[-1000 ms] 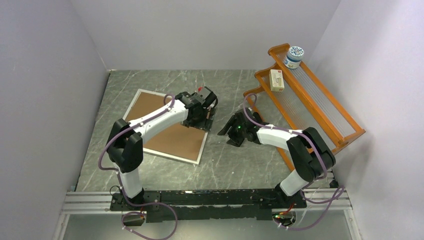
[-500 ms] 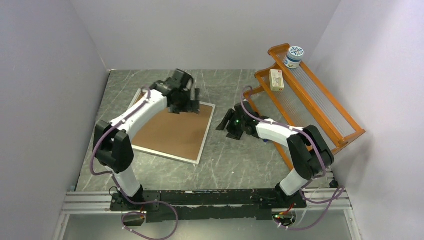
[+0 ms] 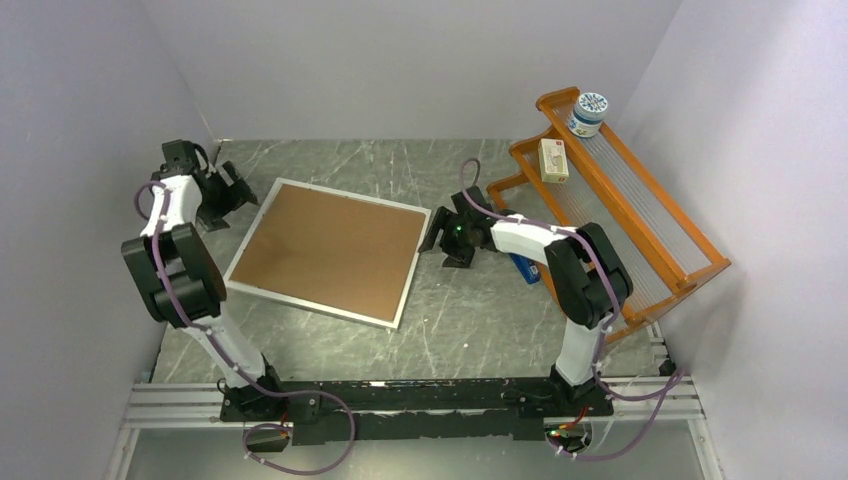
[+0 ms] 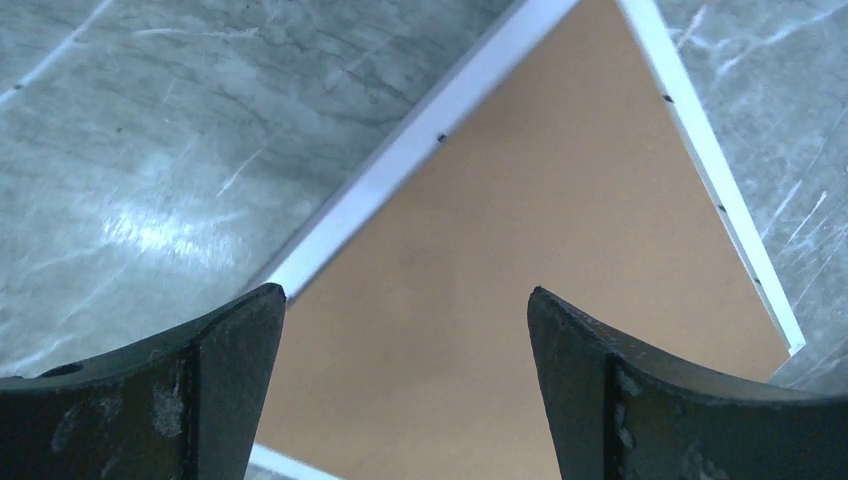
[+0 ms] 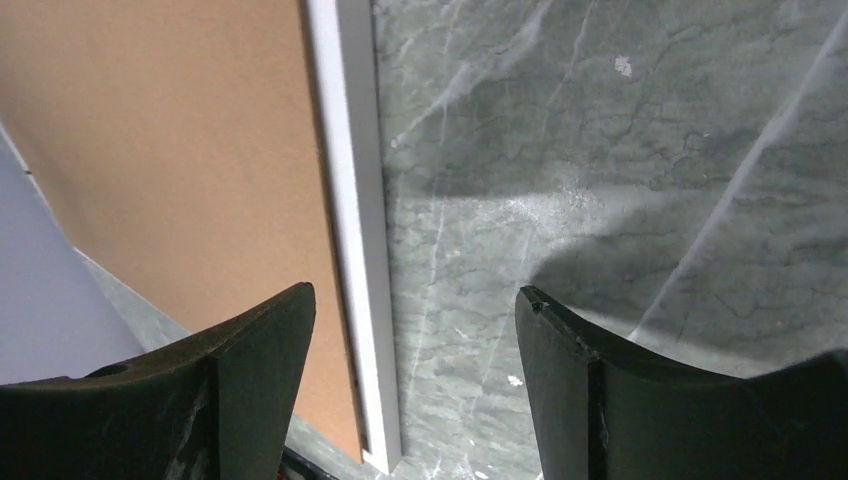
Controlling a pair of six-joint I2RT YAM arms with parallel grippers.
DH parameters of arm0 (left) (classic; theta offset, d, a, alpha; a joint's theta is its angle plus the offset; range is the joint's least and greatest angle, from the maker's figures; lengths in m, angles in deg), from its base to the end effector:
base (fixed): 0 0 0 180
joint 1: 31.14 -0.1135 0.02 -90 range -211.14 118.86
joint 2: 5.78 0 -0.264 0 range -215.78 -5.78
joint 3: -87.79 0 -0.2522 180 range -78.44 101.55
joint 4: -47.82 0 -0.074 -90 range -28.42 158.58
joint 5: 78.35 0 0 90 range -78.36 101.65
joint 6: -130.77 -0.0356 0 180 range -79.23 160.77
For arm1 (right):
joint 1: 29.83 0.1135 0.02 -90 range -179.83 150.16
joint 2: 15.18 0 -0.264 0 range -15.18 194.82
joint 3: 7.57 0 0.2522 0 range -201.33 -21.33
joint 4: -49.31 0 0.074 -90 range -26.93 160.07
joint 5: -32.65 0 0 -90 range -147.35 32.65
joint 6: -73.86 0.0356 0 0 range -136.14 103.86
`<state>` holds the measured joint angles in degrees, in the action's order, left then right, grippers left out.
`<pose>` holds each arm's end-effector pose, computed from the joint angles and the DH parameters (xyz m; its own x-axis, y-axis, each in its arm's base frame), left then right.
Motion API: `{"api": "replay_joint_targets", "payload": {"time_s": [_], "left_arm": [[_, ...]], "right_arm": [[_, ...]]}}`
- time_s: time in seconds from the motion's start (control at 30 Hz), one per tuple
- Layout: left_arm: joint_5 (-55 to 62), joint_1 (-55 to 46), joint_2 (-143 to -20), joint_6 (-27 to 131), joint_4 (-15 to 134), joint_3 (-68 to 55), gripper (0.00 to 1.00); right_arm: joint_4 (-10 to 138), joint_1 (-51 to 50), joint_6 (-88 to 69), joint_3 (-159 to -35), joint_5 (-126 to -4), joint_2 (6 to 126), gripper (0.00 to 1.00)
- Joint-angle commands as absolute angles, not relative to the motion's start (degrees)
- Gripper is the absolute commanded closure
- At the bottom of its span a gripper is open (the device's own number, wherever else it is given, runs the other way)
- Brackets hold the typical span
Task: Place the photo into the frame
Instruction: Adjust the photo frame at the center of the board.
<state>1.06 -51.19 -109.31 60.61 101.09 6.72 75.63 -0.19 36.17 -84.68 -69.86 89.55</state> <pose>0.3697 0.1279 0.2576 -0.6651 -0.5979 -0.4475 -0.5006 0.8016 -0.3269 0.3218 0.1920 0.1640 -0.8993 0.3771 -0.2213 0.1931 0.7966 0.5729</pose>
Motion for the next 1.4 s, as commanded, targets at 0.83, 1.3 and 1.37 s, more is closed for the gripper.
{"api": "replay_joint_targets", "payload": {"time_s": [0.83, 1.3, 1.37], "left_arm": [[-30.0, -54.4, -118.4, 62.4, 97.3, -0.9, 0.24], [-23.2, -54.2, -117.0, 61.7, 98.3, -2.8, 0.23], [-22.9, -54.2, -117.1, 62.0, 98.4, -2.6, 0.23]], "right_arm": [[76.0, -9.4, 24.2, -111.3, -77.4, 107.8, 0.29], [96.0, -11.0, 22.4, -106.6, -71.1, 96.6, 0.26], [94.7, -10.9, 22.9, -102.6, -74.9, 93.4, 0.31]]}}
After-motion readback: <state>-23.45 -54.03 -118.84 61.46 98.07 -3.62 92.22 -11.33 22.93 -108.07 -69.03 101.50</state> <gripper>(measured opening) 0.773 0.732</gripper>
